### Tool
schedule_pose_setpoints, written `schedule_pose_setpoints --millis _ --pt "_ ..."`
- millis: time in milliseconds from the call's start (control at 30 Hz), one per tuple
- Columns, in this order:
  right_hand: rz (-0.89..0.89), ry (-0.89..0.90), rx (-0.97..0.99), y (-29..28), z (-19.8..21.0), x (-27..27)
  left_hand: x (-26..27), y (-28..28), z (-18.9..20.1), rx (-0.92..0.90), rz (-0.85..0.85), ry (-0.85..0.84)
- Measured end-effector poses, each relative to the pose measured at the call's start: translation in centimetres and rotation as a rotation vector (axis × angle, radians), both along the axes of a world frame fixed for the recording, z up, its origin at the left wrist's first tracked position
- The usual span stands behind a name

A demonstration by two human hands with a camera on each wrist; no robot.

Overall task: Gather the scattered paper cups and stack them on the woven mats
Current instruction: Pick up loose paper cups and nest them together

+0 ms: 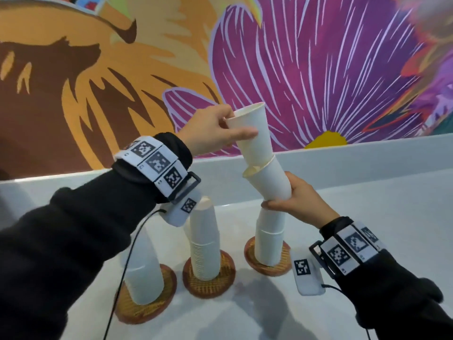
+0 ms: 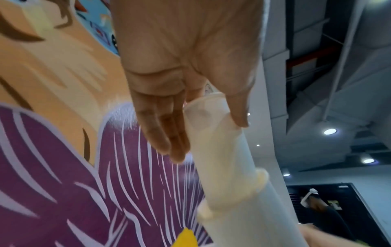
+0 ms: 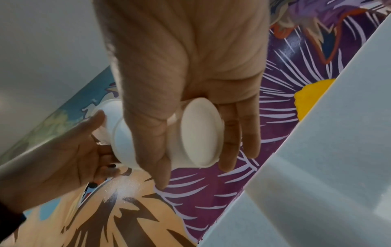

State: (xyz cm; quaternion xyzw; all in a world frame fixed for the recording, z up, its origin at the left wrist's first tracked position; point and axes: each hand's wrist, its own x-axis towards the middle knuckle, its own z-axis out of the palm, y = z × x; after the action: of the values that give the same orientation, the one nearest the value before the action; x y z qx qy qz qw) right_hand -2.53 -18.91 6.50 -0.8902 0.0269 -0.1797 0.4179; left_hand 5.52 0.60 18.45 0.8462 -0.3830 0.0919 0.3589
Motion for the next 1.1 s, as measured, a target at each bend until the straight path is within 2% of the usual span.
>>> schedule_pose_setpoints --millis 133,200,333,433,500,600,667,700,767,800,967,1100 --pt "-0.012 -0.05 0.005 -2.3 1.0 -0.6 -1.1 -4.1 -3.2 0.109 -0.062 0.122" --pt "-0.033 -0.113 0.028 -3.4 1.6 -0.6 -1.6 -6.0 -5.2 0.013 -0.012 0.263" --pt "-0.066 -0.351 0.251 -4.4 2.1 -0.4 -1.5 -9.1 -9.3 -0.258 0.121 0.566" --pt "-0.078 -0.48 0.206 -4.0 2.4 0.5 -1.6 -10.5 -10.6 -0.325 0.211 0.574" --pt "-0.082 -0.483 0.122 -3.8 2.3 1.5 -1.0 -10.9 -10.9 -0.231 0.249 0.513" --pt "-0.087 -0.393 0.021 -4.1 1.3 2.9 0.2 -10.4 -11.1 0.104 0.226 0.47" --pt "-0.108 -0.198 -0.056 -4.4 -0.5 3.9 0.4 -9.6 -10.6 0.315 0.223 0.424" --pt "-0.102 -0.052 -0.101 -4.4 -1.8 4.3 0.6 -9.1 -10.1 0.365 0.224 0.393" --pt "-0.076 0.16 -0.16 -4.0 -4.6 4.7 0.9 -7.9 -8.7 0.39 0.241 0.341" --pt "-0.094 0.182 -0.18 -3.8 -5.5 4.8 0.9 -7.3 -7.8 0.388 0.248 0.325" --pt "-0.182 0.126 -0.363 -1.8 -4.8 5.4 0.6 -2.5 -1.6 0.315 0.279 0.302" --pt "-0.106 -0.261 -0.29 1.4 -3.1 5.5 1.2 3.0 3.2 0.245 0.382 0.208"
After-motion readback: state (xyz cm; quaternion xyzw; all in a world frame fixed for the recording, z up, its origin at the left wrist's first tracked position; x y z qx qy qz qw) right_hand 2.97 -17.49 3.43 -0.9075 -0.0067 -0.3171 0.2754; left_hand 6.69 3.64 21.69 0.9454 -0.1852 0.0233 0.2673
